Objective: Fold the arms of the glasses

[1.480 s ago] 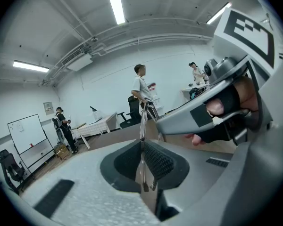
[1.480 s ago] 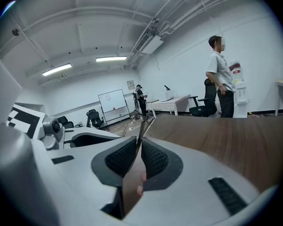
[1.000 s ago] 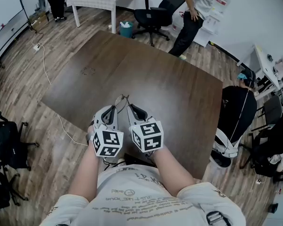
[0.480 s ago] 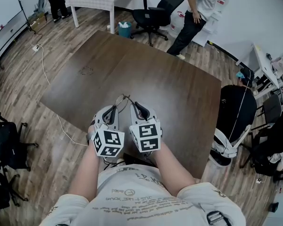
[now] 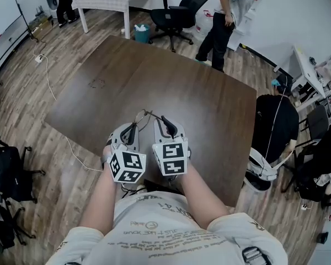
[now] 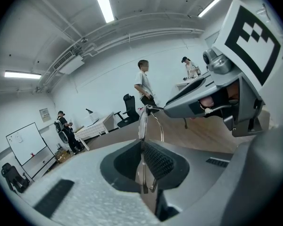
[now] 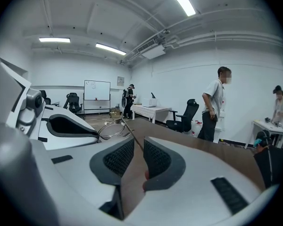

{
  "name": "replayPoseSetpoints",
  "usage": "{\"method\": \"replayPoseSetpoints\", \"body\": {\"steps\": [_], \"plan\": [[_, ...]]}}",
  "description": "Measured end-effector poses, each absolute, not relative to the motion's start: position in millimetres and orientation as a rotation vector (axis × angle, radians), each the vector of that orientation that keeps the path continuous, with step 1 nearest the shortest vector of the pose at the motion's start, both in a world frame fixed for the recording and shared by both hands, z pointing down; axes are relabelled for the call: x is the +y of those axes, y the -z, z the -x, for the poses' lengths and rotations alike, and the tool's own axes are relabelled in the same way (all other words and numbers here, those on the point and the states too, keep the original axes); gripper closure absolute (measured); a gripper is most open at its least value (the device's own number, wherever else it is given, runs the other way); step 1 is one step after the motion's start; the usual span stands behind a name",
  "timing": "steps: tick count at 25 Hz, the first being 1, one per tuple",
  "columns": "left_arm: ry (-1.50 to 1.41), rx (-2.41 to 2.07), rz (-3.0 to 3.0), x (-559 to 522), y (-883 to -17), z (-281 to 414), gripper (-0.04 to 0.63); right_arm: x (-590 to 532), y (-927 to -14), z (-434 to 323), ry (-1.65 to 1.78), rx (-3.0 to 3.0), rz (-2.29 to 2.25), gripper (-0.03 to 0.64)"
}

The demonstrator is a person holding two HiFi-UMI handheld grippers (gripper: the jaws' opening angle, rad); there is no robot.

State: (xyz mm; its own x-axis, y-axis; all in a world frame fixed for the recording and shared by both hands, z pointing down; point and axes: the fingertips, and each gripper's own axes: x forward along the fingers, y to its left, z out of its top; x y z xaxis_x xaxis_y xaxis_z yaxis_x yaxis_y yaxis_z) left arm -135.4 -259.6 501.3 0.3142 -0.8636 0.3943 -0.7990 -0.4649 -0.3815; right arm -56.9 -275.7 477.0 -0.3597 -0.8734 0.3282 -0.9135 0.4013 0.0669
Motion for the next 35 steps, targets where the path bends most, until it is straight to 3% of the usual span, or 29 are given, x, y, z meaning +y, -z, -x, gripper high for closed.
{"method": "replayPoseSetpoints", "body": {"steps": [16, 35], "plan": [[0.853, 1.671, 2.434, -262.3, -505.1, 152.0, 0.561, -257.5, -455.6, 80.9, -0.277, -2.574, -1.456, 0.543], [0.727, 1.626, 2.456, -254.8, -487.9, 147.8, 0.561, -259.8, -469.3, 104.6, -0.783, -2.705, -1.301, 0.543]]}}
